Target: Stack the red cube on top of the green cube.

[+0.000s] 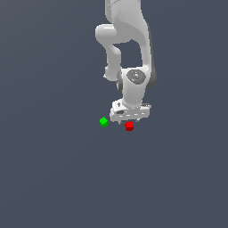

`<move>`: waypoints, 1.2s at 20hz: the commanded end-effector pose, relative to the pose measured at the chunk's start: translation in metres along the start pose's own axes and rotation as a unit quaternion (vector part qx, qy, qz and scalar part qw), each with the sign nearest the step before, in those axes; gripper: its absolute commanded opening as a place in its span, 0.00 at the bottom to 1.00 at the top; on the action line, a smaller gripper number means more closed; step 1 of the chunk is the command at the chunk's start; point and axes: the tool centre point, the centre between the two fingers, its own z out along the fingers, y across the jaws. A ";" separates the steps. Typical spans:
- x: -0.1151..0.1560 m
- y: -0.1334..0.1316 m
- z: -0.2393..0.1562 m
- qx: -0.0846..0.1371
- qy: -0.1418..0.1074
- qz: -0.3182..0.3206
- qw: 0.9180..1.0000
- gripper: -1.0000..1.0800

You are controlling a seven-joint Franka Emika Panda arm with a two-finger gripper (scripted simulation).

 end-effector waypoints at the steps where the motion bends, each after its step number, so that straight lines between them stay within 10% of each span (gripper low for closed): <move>1: -0.005 -0.008 0.008 0.001 0.000 -0.006 1.000 0.96; 24: -0.007 -0.012 0.055 0.001 -0.001 -0.009 1.000 0.96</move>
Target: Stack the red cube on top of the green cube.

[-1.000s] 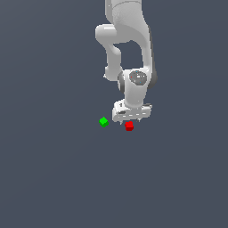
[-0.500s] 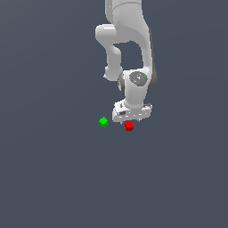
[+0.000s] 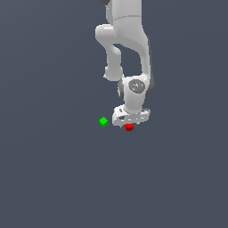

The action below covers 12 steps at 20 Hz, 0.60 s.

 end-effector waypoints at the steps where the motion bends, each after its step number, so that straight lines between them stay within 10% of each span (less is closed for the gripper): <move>1: 0.000 0.000 0.008 0.000 0.000 0.000 1.000 0.96; 5: 0.001 0.000 0.013 0.000 0.000 0.000 1.000 0.96; 6: 0.001 0.000 0.013 0.000 0.000 0.000 1.000 0.00; 12: 0.001 0.000 0.013 0.000 0.000 0.000 1.000 0.00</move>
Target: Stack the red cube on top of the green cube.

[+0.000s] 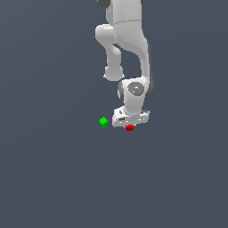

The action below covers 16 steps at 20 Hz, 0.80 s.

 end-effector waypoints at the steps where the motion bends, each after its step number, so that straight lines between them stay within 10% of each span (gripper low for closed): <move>1: 0.000 0.000 0.000 0.000 0.000 0.000 1.000 0.00; 16: -0.001 0.000 -0.038 0.000 0.000 0.000 1.000 0.00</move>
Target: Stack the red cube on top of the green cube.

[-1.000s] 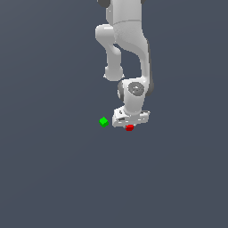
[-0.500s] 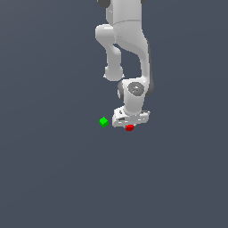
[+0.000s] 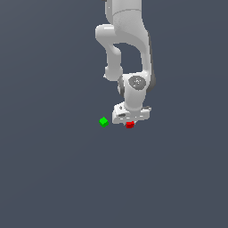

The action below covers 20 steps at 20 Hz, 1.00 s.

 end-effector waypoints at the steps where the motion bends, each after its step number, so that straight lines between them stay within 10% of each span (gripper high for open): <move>1: 0.000 0.000 -0.016 0.000 0.001 0.000 1.000 0.00; 20: -0.003 0.008 -0.061 0.000 0.001 0.000 1.000 0.00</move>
